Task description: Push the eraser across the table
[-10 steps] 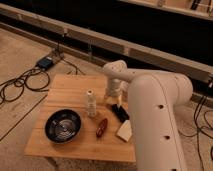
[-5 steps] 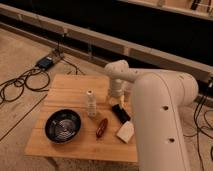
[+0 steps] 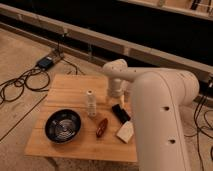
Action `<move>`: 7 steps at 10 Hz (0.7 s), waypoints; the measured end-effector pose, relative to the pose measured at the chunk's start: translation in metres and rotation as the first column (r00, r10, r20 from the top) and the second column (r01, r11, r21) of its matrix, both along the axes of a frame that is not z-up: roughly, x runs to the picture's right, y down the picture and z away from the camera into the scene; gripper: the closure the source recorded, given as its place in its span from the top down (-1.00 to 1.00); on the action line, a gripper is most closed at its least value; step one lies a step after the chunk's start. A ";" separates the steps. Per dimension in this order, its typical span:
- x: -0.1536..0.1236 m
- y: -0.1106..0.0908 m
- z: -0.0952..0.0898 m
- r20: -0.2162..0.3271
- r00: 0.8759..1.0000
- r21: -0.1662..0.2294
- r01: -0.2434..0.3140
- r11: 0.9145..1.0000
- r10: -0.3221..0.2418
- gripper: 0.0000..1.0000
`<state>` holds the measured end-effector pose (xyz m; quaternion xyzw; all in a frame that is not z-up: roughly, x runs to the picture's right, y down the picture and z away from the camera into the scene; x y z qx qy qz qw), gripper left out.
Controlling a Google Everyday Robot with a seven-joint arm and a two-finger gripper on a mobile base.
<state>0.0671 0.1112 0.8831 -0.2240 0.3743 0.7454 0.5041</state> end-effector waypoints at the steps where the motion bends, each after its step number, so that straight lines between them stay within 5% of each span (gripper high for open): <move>1: 0.004 0.003 -0.004 -0.010 1.000 -0.013 0.019 1.000 -0.019 0.30; 7: 0.000 0.023 -0.006 -0.022 0.999 -0.055 0.025 0.998 -0.026 0.30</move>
